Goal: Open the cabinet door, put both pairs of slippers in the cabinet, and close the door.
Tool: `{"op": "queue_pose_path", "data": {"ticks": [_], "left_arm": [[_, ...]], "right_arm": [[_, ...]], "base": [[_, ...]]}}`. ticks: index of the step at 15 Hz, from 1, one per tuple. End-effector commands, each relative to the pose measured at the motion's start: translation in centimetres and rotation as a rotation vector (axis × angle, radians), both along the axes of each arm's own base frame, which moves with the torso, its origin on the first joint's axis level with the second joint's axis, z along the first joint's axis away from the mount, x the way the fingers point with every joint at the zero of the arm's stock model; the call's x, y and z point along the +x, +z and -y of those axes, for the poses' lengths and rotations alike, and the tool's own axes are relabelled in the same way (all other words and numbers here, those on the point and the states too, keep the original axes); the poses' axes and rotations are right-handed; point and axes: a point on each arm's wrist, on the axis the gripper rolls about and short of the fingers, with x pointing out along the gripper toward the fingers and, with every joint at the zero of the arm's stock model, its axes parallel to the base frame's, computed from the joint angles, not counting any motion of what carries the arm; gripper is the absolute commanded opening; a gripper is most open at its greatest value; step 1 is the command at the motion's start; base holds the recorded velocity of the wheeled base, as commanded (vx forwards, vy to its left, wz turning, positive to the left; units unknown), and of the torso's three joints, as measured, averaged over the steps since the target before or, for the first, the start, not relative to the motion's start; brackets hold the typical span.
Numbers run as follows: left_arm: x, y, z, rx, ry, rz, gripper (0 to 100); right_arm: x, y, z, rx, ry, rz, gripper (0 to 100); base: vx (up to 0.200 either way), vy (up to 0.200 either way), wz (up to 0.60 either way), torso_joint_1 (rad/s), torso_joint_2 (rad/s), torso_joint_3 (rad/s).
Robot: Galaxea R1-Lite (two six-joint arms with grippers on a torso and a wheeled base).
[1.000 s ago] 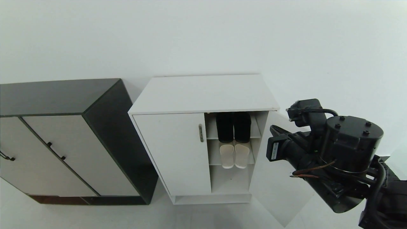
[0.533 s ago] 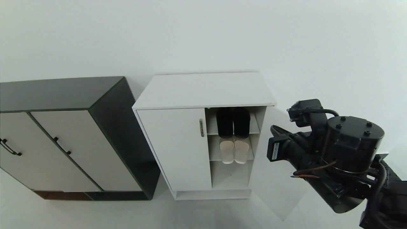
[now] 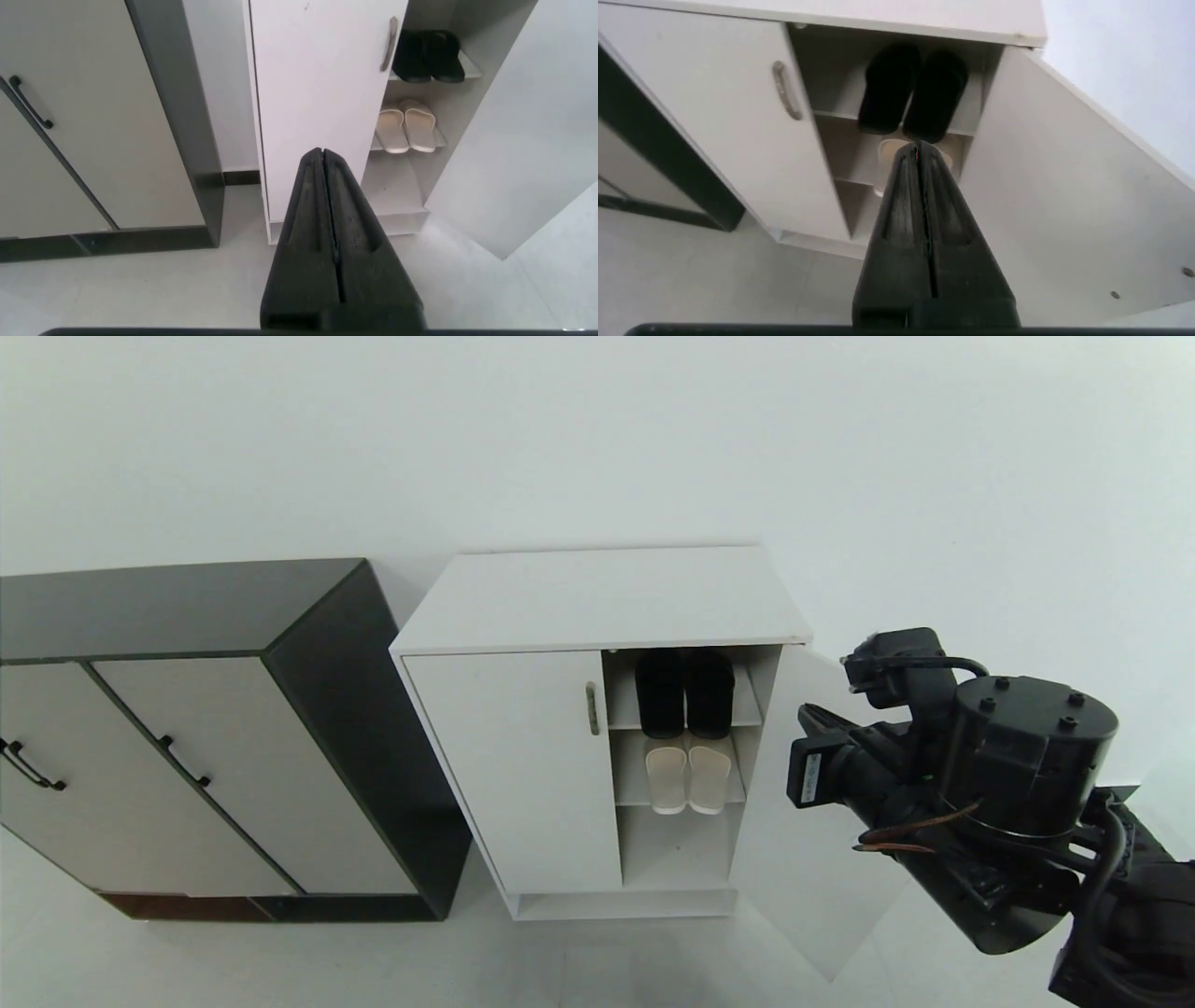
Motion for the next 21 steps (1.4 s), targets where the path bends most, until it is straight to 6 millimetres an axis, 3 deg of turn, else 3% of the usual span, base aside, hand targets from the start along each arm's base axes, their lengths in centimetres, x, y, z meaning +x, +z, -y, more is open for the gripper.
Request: {"op": "queue_pose_path", "data": {"ticks": [1, 7, 12, 17, 21], "left_arm": [[0.0, 0.0, 0.0, -0.001, 0.0, -0.001, 0], [0.0, 0.0, 0.0, -0.001, 0.0, -0.001, 0], [0.0, 0.0, 0.0, 0.001, 0.0, 0.0, 0], [0.0, 0.0, 0.0, -0.001, 0.0, -0.001, 0], [0.0, 0.0, 0.0, -0.001, 0.0, 0.0, 0]], "right_arm": [[0.1, -0.3, -0.1, -0.007, -0.001, -0.007, 0], [0.1, -0.3, -0.1, -0.019, 0.0, 0.01, 0], [0.1, -1.1, 0.2, -0.062, -0.005, -0.007, 0], [1.0, -1.8, 0.8, -0.098, -0.041, -0.019, 0], [1.3, -2.2, 0.9, -0.108, -0.05, -0.028, 0]], "base": [[0.0, 0.0, 0.0, 0.0, 0.0, 0.0], [0.0, 0.0, 0.0, 0.0, 0.0, 0.0], [0.0, 0.0, 0.0, 0.162, -0.32, -0.16], [0.0, 0.0, 0.0, 0.016, -0.03, -0.016], [-0.15, 0.0, 0.0, 0.007, 0.0, 0.001]]}}
